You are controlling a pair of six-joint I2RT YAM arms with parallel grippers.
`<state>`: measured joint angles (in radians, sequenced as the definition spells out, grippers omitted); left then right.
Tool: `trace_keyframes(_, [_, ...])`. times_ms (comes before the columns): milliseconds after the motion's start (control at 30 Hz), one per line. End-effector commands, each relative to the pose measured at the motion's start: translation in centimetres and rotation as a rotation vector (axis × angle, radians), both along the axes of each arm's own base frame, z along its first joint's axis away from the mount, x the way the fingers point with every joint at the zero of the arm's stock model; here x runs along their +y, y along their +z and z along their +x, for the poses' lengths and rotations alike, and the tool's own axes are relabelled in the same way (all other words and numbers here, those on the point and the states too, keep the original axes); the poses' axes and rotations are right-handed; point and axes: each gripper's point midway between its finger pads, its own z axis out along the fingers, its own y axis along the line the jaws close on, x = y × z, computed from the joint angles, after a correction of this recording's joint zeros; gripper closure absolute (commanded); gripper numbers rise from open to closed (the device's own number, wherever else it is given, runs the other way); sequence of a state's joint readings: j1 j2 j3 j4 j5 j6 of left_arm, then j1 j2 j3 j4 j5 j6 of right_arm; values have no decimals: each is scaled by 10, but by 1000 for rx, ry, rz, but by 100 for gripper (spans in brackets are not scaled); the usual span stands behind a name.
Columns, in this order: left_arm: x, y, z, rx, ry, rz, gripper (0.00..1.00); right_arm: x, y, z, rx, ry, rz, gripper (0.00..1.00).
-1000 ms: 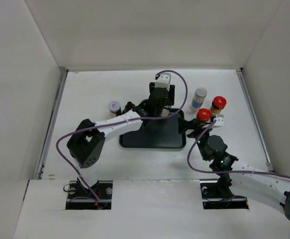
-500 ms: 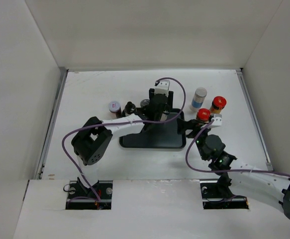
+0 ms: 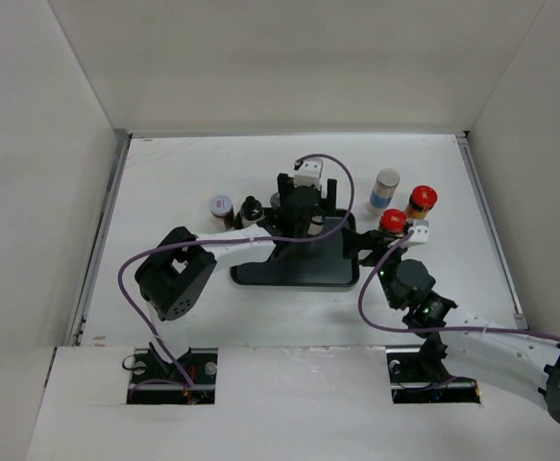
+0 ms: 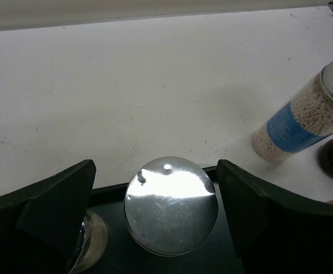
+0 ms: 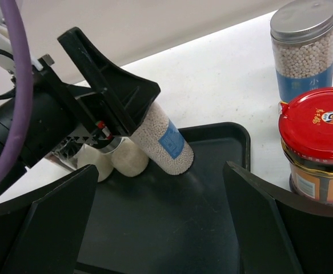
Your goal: Organize the condiment bottles
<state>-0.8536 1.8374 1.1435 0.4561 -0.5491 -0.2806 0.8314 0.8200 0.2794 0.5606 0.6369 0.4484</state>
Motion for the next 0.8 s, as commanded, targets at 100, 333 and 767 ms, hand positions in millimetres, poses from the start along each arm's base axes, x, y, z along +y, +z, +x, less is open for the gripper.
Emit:
trace_keyframes(100, [3,88,-7,-141,-1,-152,9,-8,24,0,-55,-31,54,7])
trace_keyframes(333, [-2,179,-31,-297,-90,-330,9,-12,41,0,-49,-51,47,64])
trace_keyframes(767, [171,140,-92,-334,234,-501,48,-36,76,51,19,-228,-52,40])
